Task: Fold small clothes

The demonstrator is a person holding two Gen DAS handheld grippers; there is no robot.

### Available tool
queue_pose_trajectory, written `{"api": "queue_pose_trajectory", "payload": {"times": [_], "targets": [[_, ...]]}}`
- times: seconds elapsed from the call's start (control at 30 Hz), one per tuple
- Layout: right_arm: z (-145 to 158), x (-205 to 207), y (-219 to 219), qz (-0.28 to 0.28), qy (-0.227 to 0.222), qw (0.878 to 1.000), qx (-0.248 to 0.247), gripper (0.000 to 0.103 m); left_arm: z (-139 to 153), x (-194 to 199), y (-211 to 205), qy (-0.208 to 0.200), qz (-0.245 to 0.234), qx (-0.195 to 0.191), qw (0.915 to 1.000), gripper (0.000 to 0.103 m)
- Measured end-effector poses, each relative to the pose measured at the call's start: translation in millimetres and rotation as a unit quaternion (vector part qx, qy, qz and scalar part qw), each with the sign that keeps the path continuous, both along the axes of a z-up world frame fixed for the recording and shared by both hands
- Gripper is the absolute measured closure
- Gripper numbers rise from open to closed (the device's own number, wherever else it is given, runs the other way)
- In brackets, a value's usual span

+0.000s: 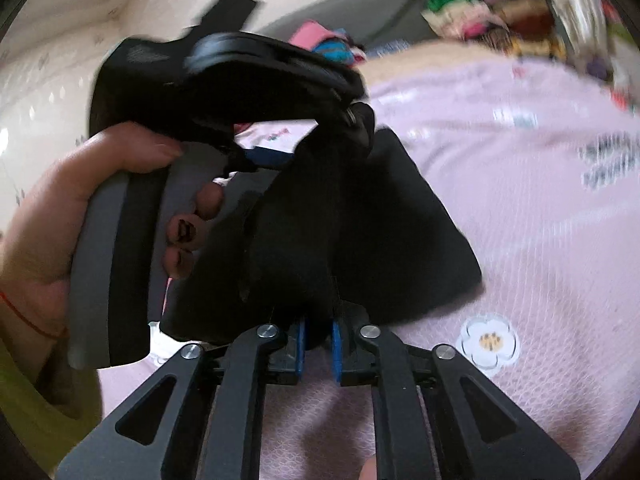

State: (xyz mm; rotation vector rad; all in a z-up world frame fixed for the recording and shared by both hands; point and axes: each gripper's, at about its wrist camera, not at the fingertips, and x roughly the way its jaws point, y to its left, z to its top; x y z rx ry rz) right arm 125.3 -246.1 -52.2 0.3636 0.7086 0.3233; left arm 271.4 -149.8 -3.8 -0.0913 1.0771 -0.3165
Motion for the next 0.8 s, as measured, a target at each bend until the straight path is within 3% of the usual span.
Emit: {"api": "queue_pose_trajectory", "payload": {"times": [0.13, 0.2, 0.23, 0.27, 0.33, 0.4, 0.63, 0.7, 0.8], "targets": [[-16, 7, -16, 0.006, 0.043, 0.998, 0.055, 0.082, 5, 0, 11, 0.012, 0.004, -0.077, 0.9969, 0.024], [-15, 7, -21, 0.017, 0.046, 0.996, 0.072, 0.078, 14, -8, 22, -0.009, 0.01, -0.084, 0.9964, 0.022], [-13, 8, -23, 0.024, 0.046, 0.996, 0.077, 0.065, 17, -11, 27, -0.015, 0.013, -0.084, 0.9962, 0.022], [-9, 10, -24, 0.037, 0.046, 0.995, 0.086, 0.044, 19, -14, 34, -0.021, 0.019, -0.081, 0.9963, 0.022], [-1, 16, -30, 0.057, 0.049, 0.991, 0.112, 0.029, 22, -26, 54, -0.038, 0.037, -0.066, 0.9964, 0.022], [5, 28, -37, 0.067, 0.055, 0.987, 0.134, 0.028, 19, -38, 74, -0.048, 0.057, -0.05, 0.9959, 0.022], [4, 101, -44, 0.078, 0.13, 0.978, 0.142, 0.026, -9, -72, 115, -0.045, 0.084, -0.02, 0.9952, 0.022], [0, 121, -41, 0.084, 0.146, 0.976, 0.136, 0.03, -12, -77, 119, -0.044, 0.081, -0.017, 0.9956, 0.022], [7, 141, -34, 0.08, 0.147, 0.981, 0.101, 0.049, -14, -79, 120, -0.044, 0.074, -0.015, 0.9962, 0.022]]}}
